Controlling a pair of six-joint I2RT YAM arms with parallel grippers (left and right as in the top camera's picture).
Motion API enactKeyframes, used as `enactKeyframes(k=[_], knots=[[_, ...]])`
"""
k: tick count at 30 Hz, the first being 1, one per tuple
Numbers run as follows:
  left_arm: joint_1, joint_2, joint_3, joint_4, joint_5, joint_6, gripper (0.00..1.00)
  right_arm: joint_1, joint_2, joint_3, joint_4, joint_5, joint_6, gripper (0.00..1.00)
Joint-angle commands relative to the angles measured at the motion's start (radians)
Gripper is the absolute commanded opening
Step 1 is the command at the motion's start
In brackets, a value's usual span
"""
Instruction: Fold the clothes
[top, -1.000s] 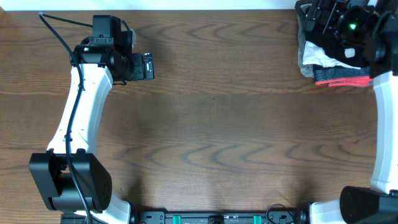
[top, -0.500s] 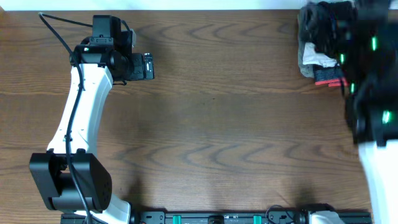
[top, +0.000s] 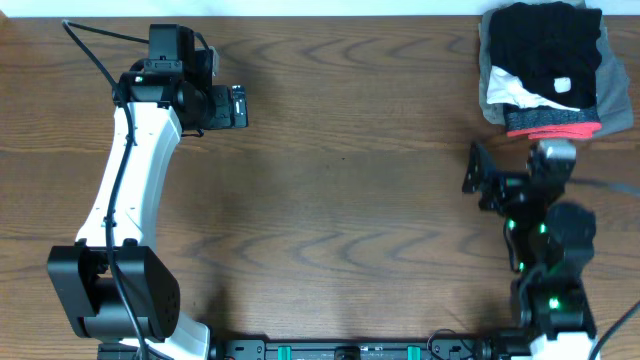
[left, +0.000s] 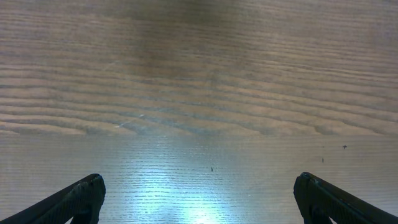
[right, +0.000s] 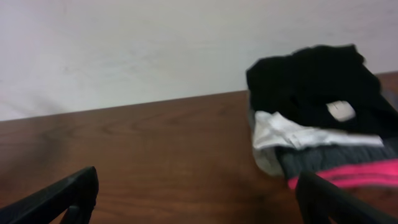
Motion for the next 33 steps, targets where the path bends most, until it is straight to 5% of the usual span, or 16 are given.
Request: enactKeyframes(k=[1, 13, 26, 33], knots=[[0.002, 0.005, 0.008, 0.000, -0.008, 0.006, 0.98, -0.026, -0.101, -0.100, 0.008, -0.008, 0.043, 0.99], [0.002, 0.005, 0.008, 0.000, -0.008, 0.006, 0.98, -0.071, -0.407, -0.386, 0.006, 0.014, 0.066, 0.99], [0.002, 0.005, 0.008, 0.000, -0.008, 0.006, 0.98, -0.071, -0.624, -0.399, -0.131, -0.004, -0.067, 0.99], [0.002, 0.005, 0.008, 0.000, -0.008, 0.006, 0.98, -0.072, -0.576, -0.399, -0.130, 0.006, -0.159, 0.99]])
